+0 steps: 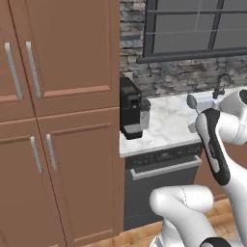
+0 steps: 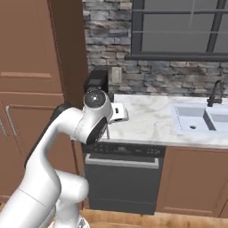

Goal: Take the fork and place it on the left side of the plate. Then take the spoon and place it on the right side of the plate. Make sure they're directly next to the plate.

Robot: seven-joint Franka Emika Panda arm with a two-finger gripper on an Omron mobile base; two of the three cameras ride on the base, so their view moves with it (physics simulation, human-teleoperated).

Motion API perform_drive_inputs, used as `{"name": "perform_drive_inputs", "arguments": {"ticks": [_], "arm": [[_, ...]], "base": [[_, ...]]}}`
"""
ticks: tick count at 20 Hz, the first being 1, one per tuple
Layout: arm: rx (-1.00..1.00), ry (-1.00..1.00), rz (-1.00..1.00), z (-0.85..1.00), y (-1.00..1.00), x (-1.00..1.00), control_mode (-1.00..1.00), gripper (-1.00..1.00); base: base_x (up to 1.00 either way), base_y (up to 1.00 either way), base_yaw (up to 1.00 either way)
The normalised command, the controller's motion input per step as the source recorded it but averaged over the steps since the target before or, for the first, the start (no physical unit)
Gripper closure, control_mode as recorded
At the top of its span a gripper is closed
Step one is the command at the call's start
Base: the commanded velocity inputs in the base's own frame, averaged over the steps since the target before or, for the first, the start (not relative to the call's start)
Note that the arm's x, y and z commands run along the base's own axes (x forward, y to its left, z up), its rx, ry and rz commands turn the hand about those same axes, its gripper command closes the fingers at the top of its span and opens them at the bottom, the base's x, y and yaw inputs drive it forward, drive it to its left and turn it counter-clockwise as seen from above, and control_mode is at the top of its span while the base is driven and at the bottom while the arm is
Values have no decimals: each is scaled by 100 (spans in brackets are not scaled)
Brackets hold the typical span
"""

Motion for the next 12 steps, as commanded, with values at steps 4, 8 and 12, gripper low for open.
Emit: {"name": "perform_drive_inputs", "arguments": {"ticks": [4,8,12], "arm": [[0,0,0,0,0,0,100,100],[0,0,0,0,0,0,100,100],[0,0,0,0,0,0,100,100]], "base": [[-21,100,-28],[-16,97,-34],[-34,72,-44]]}}
